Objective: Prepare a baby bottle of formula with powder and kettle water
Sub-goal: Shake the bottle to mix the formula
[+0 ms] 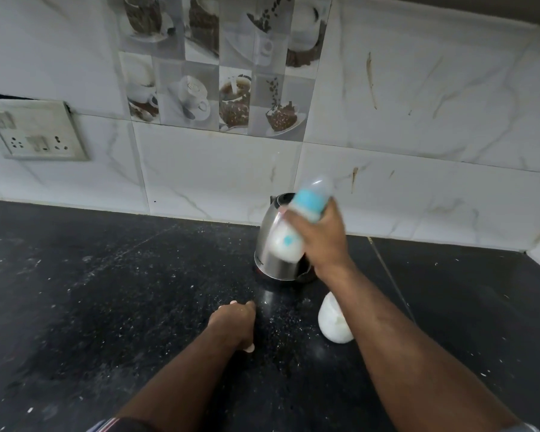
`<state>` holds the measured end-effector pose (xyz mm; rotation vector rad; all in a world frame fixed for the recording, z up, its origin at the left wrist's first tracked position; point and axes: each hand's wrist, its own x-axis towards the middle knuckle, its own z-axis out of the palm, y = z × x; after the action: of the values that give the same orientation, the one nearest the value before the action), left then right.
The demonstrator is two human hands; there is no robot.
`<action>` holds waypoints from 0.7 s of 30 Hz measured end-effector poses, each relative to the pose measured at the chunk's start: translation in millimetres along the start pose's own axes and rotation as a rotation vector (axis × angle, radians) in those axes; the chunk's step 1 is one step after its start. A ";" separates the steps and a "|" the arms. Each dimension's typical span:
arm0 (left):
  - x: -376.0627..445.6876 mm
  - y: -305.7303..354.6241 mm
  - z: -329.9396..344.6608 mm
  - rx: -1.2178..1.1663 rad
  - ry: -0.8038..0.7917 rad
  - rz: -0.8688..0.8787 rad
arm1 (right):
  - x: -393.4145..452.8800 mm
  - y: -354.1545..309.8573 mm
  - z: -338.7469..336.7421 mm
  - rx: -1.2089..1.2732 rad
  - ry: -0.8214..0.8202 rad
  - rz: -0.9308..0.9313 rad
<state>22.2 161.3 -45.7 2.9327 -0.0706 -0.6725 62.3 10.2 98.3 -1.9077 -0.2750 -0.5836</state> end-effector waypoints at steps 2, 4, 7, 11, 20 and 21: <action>-1.0 -0.4 1.1 -0.006 0.003 -0.006 | 14.2 -1.2 -7.4 0.177 0.167 -0.007; -1.9 -0.6 1.3 -0.003 0.013 -0.003 | 3.0 -3.7 -7.6 0.124 0.008 0.027; -1.3 -0.4 1.7 -0.004 0.015 -0.003 | -3.4 6.8 3.1 0.049 -0.135 0.056; -1.1 -1.3 2.3 -0.016 0.008 -0.004 | 4.7 1.3 -3.9 0.218 0.057 -0.009; -1.4 -1.7 3.0 -0.006 0.015 -0.002 | -4.5 -1.6 -7.5 0.180 -0.015 0.072; -1.8 -1.6 3.4 -0.002 0.023 -0.001 | -14.4 1.9 -0.5 0.131 -0.143 0.119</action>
<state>19.1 162.6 -48.1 2.9384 -0.0658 -0.6381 50.8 10.1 89.6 -1.8270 -0.2824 -0.3415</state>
